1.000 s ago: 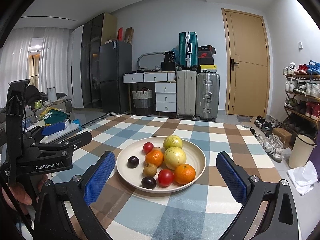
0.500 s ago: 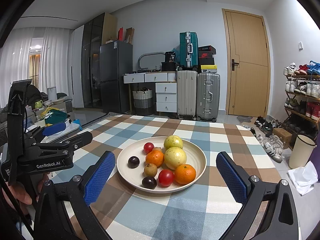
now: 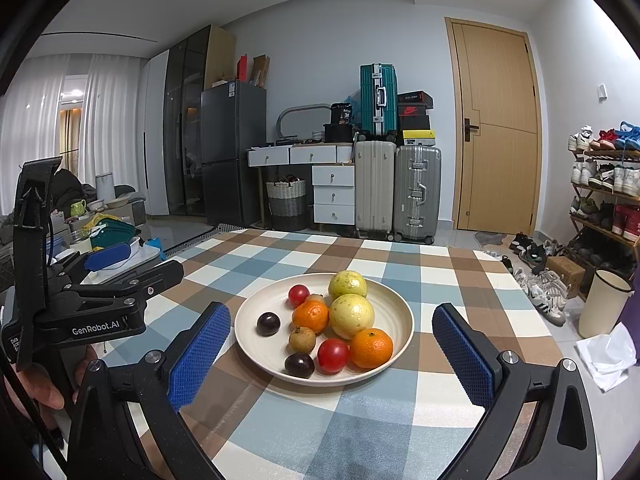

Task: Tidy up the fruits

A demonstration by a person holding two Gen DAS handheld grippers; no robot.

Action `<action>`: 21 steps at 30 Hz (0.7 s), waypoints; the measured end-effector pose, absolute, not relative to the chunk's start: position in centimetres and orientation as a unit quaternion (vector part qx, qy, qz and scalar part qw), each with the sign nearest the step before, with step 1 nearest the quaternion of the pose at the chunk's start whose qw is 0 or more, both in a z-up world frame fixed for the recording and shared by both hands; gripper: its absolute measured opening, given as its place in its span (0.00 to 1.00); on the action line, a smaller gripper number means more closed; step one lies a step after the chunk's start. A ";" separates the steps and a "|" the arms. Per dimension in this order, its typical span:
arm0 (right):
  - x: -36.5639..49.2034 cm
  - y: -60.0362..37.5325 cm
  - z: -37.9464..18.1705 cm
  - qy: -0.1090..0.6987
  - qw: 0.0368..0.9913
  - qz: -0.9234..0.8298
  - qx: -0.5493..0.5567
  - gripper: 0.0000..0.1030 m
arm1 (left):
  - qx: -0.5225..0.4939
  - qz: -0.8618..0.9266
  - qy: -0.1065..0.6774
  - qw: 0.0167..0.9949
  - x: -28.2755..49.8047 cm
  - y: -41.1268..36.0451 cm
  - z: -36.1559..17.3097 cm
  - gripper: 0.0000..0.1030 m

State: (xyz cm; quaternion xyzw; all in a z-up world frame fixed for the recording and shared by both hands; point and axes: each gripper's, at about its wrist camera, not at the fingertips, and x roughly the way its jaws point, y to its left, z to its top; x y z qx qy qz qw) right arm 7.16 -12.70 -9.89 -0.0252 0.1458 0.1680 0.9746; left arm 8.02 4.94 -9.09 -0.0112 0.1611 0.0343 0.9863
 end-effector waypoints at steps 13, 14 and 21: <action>7.2 -12.7 -9.9 0.146 0.975 0.168 -0.025 1.00 | -0.011 0.033 0.161 0.986 7.7 4.9 -9.0 0.99; 7.2 -12.7 -9.9 0.145 0.975 0.168 -0.025 1.00 | -0.011 0.031 0.161 0.986 7.7 4.8 -9.1 0.99; 7.2 -12.7 -9.9 0.146 0.975 0.168 -0.025 1.00 | -0.013 0.033 0.153 0.988 7.4 4.8 -8.9 0.99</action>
